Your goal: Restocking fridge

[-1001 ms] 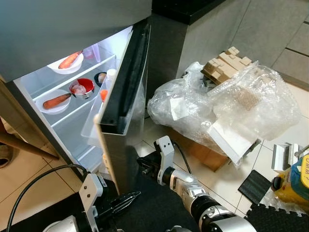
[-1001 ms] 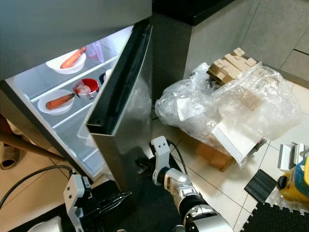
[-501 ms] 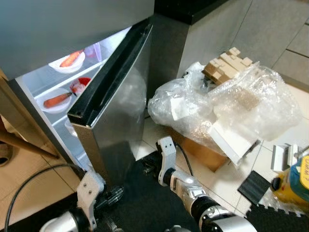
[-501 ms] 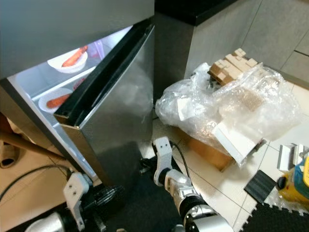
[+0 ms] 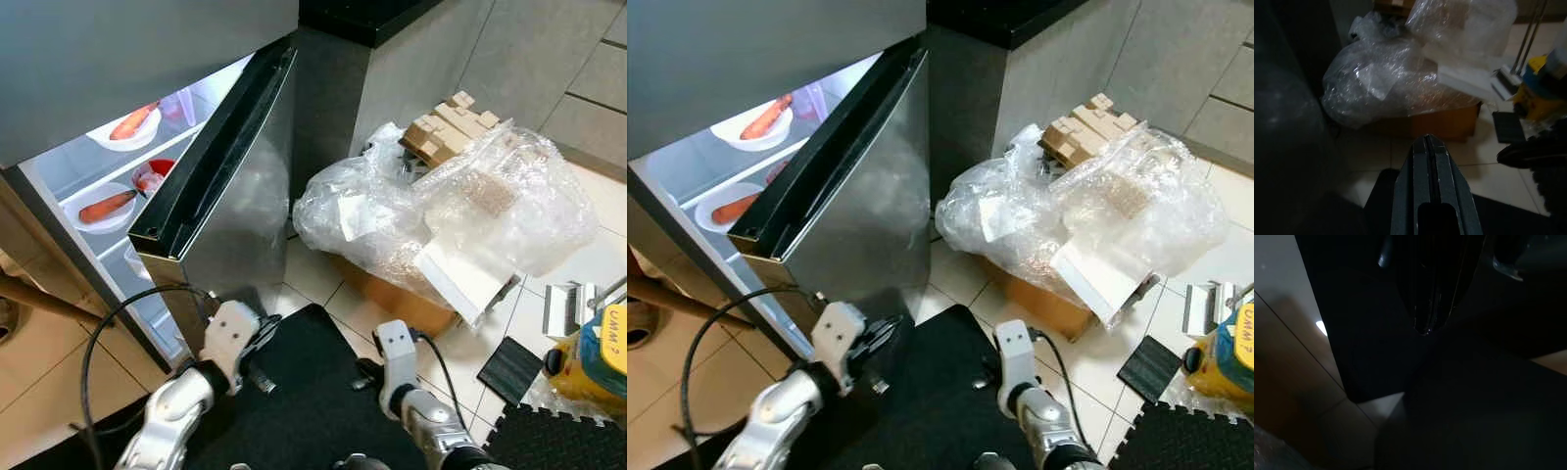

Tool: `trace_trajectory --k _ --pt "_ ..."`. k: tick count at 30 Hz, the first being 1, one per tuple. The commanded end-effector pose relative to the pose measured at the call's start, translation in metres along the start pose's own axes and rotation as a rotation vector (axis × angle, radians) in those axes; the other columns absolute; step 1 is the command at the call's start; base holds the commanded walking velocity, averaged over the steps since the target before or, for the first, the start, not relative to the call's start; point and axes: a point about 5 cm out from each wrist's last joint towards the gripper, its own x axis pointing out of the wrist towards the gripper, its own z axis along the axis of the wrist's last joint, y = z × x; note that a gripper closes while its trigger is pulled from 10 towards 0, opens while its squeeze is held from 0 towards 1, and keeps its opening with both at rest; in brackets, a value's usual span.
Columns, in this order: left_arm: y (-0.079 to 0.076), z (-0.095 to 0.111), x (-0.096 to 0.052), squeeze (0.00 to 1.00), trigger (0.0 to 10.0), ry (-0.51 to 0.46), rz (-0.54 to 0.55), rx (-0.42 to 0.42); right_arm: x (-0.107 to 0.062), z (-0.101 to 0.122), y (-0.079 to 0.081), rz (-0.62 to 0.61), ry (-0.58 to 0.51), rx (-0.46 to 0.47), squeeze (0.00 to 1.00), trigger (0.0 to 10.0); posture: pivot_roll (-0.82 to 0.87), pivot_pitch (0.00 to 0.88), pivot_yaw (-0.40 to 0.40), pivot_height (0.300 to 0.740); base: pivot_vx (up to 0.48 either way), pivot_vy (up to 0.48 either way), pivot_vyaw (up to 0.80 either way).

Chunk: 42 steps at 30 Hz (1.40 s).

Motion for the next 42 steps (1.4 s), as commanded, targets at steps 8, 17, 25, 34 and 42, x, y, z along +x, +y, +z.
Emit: trace_trajectory --k 8,17,25,34,42 --pt "0.027 -0.014 0.000 0.00 10.0 0.088 0.198 0.110 -0.003 -0.005 0.002 -0.011 -0.016 0.013 0.00 10.0 -0.10 0.159 -0.021 0.731 0.000 0.000 0.00" --pt "0.046 -0.023 -0.013 0.00 10.0 0.120 0.331 0.187 0.002 0.007 0.014 0.100 -0.069 0.006 0.00 10.0 -0.09 0.161 -0.030 0.731 0.000 0.000 0.00" --pt "0.086 -0.039 -0.045 0.00 10.0 0.253 0.701 0.285 0.005 0.012 0.019 0.130 -0.081 -0.012 0.00 10.0 -0.09 0.156 -0.038 0.731 0.000 0.000 0.00" --pt "0.188 -0.025 -0.205 0.00 10.0 0.576 1.685 0.496 0.003 0.008 0.017 0.131 -0.081 -0.004 0.00 10.0 -0.08 0.154 -0.038 0.731 0.000 0.000 0.00" --pt "0.175 -0.031 -0.198 0.00 10.0 0.552 1.677 0.587 0.003 0.007 0.018 0.137 -0.073 -0.007 0.00 10.0 -0.09 0.149 -0.040 0.731 0.000 0.000 0.00"
